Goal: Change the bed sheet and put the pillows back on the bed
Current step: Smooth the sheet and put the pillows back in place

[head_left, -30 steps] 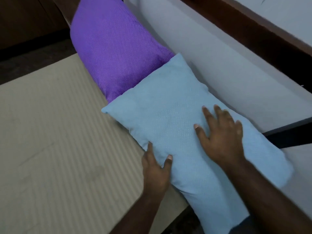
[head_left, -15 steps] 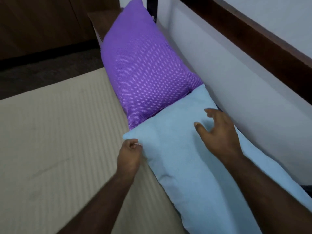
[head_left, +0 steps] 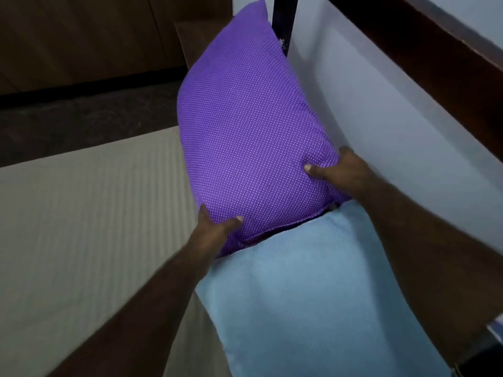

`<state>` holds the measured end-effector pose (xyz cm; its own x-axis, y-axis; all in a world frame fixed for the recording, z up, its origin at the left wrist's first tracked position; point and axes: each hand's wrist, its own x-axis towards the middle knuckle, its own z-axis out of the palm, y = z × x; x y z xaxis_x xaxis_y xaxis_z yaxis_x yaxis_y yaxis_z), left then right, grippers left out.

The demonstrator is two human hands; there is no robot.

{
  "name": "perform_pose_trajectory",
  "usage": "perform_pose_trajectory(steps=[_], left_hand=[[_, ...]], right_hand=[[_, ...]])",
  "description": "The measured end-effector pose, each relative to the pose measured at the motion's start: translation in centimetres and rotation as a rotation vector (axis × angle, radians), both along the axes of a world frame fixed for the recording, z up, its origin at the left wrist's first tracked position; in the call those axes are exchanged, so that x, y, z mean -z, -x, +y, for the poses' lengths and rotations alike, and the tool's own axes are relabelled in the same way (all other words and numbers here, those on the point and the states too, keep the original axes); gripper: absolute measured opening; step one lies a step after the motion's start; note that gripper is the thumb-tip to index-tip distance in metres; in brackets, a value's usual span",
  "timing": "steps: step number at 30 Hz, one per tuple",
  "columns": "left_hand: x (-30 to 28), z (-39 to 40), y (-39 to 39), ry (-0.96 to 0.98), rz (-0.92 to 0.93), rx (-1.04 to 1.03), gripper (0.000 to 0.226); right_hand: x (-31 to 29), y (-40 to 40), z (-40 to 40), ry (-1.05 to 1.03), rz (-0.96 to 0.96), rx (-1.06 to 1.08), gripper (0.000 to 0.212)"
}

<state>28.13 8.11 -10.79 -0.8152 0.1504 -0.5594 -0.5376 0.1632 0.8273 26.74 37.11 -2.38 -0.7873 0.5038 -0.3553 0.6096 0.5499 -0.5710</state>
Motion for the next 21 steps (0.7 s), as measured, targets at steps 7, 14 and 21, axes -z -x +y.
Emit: perform_pose_trajectory(steps=[7,14,21], left_hand=[[-3.1,3.6,-1.0,0.266,0.275,0.242,0.157],[-6.8,-3.6,-1.0,-0.524,-0.086,-0.609,0.037],[-6.8,-7.7,-3.1,-0.547,-0.404,-0.668,0.033]], right_hand=[[-9.1,0.7,-13.8,0.091,0.583,-0.309,0.053],[-6.2,-1.6,-19.4,0.392,0.63,-0.209,0.04],[2.8,-1.9,-20.1,0.785,0.118,0.069,0.115]])
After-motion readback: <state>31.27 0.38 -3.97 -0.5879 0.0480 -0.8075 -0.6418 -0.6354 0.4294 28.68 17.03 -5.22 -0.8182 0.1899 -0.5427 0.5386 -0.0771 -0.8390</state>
